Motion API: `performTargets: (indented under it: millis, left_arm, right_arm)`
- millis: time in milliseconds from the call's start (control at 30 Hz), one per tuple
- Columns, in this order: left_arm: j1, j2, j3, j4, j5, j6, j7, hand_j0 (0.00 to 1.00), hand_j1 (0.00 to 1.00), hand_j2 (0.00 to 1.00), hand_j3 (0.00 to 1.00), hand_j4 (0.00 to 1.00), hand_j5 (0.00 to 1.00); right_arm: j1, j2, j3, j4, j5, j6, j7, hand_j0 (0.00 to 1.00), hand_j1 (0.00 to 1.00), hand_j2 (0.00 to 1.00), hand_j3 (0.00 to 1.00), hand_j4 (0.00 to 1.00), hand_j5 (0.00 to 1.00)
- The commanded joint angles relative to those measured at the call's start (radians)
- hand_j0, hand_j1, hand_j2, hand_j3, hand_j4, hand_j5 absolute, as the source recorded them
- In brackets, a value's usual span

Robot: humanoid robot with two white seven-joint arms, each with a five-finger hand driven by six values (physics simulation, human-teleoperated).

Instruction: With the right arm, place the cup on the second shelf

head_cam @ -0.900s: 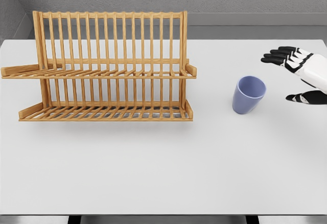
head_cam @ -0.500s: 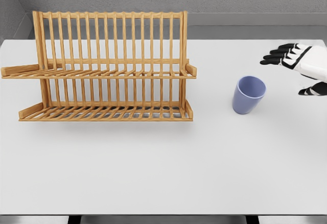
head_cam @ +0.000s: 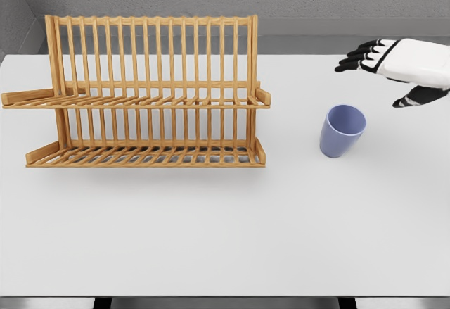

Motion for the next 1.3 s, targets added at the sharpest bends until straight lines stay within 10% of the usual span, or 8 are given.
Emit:
performTargets:
  millis: [0, 1267]
  left_arm:
    - [0.0, 0.0, 0.0, 0.0, 0.0, 0.0, 0.0, 1.0, 1.0, 1.0, 1.0, 1.0, 1.0]
    - [0.0, 0.0, 0.0, 0.0, 0.0, 0.0, 0.0, 1.0, 1.0, 1.0, 1.0, 1.0, 1.0]
  right_arm:
    - [0.0, 0.014, 0.066, 0.006, 0.001, 0.005, 0.0, 1.0, 1.0, 1.0, 1.0, 1.0, 1.0]
    - [-0.052, 0.1, 0.229, 0.157, 0.073, 0.005, 0.0, 1.0, 1.0, 1.0, 1.0, 1.0, 1.0]
